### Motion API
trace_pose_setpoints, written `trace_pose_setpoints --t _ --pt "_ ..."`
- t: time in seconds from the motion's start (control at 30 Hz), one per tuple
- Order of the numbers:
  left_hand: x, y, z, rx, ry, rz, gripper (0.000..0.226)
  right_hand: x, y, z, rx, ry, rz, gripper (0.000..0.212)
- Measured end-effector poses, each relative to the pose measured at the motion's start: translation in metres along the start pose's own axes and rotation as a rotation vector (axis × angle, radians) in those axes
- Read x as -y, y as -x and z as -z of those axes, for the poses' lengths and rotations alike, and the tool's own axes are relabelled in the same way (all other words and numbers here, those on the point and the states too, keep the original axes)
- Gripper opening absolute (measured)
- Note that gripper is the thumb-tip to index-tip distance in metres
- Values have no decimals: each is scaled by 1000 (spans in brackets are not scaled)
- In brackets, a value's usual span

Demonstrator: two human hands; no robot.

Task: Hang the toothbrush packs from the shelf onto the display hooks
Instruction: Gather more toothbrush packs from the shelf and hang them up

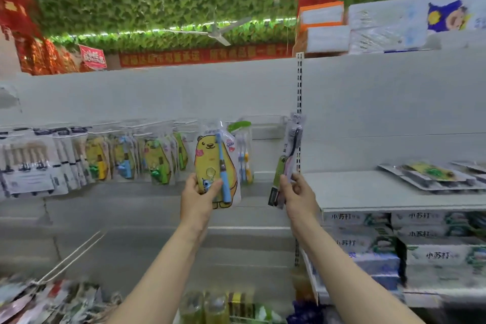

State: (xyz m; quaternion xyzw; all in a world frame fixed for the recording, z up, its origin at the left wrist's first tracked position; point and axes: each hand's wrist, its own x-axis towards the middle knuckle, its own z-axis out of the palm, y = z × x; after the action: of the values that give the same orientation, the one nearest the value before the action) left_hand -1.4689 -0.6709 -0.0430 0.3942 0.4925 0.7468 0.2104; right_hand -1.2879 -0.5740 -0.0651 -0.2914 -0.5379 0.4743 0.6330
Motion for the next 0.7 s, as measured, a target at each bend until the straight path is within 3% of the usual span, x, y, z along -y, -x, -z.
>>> trace_pose_setpoints --t 0.17,0.33,0.7 --pt "10 -1 8 79 82 34 29 -11 12 2 -144 29 58 10" --pt "17 -2 -3 117 147 63 24 -17 6 19 -242 79 38 27" --pt "39 -7 -55 99 176 108 18 -23 -51 40 -150 147 32 19"
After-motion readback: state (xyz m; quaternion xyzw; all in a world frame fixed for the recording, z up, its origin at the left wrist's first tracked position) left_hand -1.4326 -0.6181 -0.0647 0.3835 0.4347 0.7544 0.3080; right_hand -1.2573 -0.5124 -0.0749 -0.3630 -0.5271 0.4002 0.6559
